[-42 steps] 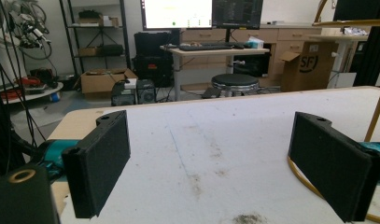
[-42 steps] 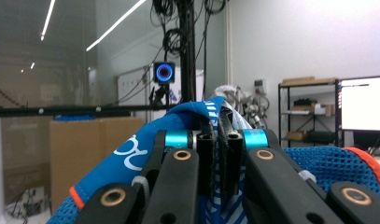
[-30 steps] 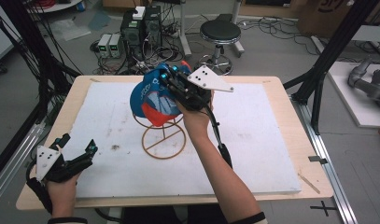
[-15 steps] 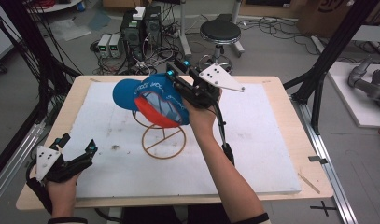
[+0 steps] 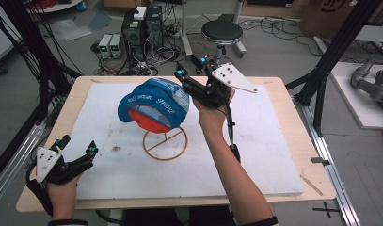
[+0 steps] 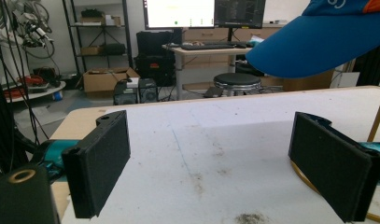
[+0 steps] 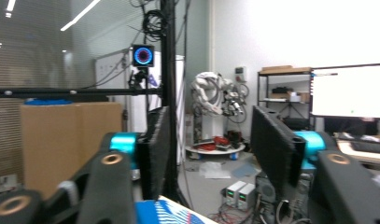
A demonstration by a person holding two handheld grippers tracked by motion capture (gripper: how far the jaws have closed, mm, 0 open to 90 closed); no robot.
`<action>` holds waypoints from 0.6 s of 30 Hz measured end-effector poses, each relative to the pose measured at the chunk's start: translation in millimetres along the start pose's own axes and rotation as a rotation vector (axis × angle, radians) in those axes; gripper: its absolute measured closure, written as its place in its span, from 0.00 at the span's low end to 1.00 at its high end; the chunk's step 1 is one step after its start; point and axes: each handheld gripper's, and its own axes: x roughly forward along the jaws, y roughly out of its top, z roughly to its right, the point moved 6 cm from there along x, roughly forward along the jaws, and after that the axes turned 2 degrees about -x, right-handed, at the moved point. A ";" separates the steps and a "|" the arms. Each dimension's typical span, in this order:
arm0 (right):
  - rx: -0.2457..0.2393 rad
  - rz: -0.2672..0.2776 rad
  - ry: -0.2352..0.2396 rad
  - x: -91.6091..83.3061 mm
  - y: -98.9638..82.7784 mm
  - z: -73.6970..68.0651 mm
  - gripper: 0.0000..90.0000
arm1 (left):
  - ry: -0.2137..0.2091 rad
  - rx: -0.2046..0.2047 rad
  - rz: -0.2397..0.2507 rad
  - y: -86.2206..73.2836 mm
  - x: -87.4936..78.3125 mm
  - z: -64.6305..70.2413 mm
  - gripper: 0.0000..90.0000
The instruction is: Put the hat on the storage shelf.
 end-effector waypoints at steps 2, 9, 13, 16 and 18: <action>-0.010 0.000 -0.020 -3.0 1.2 4.9 0.44 | 0.000 0.001 0.000 0.1 0.0 0.0 0.14; -0.039 0.010 -0.067 -15.4 5.2 18.7 0.32 | 0.001 0.005 -0.005 -0.1 -0.2 0.6 0.14; -0.055 -0.001 -0.126 -25.7 3.9 31.8 0.23 | 0.004 0.005 -0.011 -0.5 0.2 0.6 0.14; -0.060 0.005 -0.155 -34.6 4.3 41.3 0.21 | 0.006 0.005 -0.008 -0.3 0.4 0.9 0.14; -0.051 0.021 -0.166 -40.9 6.5 47.2 0.17 | 0.006 0.008 -0.010 -0.3 0.2 0.8 0.14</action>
